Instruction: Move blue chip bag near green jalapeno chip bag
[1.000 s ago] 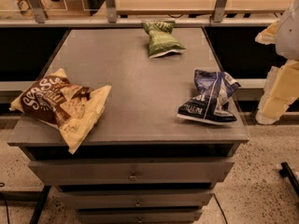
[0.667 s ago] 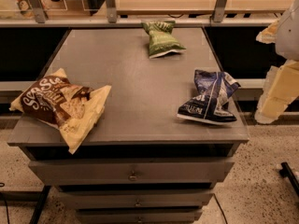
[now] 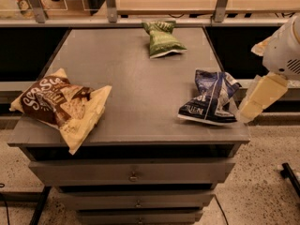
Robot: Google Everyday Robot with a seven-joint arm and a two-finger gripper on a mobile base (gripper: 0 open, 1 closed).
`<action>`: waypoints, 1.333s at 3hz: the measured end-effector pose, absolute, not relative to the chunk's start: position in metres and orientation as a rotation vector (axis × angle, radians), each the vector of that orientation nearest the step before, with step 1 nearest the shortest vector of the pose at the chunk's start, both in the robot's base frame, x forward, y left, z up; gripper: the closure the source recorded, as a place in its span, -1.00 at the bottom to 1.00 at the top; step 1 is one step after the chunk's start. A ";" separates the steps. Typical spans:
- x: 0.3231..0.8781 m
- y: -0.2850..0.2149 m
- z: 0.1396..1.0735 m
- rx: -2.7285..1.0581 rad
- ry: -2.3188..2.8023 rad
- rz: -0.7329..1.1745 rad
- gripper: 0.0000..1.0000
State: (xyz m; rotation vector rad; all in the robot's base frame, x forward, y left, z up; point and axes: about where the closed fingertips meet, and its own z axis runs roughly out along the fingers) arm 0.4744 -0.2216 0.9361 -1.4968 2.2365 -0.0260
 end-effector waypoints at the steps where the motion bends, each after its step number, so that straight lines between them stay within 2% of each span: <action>1: 0.497 -0.220 0.900 -1.362 2.239 0.105 -1.00; 3: 0.518 -0.194 0.847 -1.216 2.214 0.299 -1.00; 4: 0.523 -0.182 0.826 -1.193 2.184 0.331 -0.67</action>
Offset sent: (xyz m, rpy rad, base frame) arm 0.0551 0.0282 -0.1024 0.3601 0.0626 -0.1413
